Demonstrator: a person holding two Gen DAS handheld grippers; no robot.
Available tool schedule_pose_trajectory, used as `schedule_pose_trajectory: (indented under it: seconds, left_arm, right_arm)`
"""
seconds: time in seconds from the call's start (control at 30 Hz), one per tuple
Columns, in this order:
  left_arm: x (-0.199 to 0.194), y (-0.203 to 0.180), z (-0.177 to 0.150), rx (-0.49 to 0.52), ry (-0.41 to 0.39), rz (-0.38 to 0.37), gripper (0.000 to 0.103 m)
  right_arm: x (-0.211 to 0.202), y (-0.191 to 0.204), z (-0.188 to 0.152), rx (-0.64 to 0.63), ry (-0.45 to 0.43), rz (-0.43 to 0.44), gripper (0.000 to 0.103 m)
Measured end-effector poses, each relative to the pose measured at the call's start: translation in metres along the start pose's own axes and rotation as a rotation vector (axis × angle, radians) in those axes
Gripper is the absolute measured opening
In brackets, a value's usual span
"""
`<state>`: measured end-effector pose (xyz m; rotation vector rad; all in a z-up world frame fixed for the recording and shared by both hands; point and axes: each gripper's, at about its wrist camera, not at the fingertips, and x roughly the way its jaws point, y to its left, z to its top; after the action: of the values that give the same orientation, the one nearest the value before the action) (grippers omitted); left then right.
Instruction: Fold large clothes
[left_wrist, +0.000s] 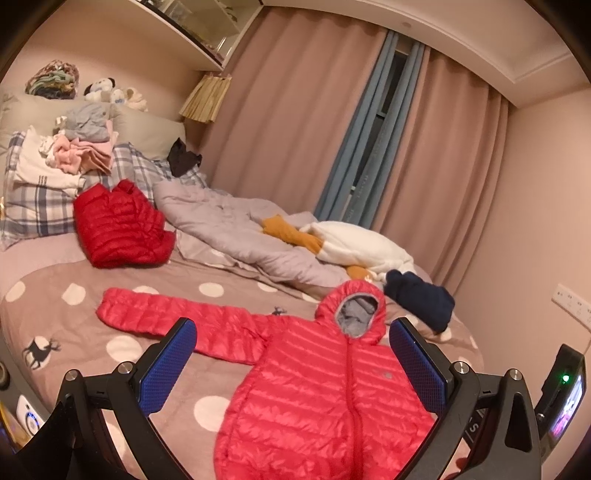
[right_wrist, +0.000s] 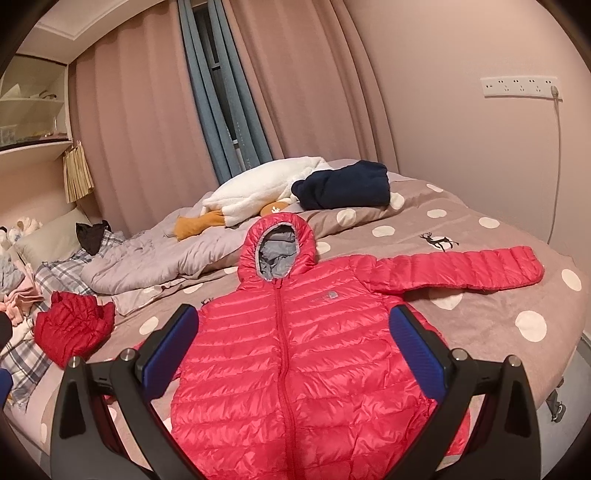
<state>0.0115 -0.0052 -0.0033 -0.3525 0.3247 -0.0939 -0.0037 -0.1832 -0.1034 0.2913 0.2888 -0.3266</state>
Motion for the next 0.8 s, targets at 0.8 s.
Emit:
schedule_pose_trajectory:
  seconds: [0.8]
  left_arm:
    - [-0.006, 0.009, 0.001, -0.029, -0.041, 0.016, 0.103]
  right_arm:
    - [-0.004, 0.010, -0.001, -0.021, -0.014, 0.009, 0.103]
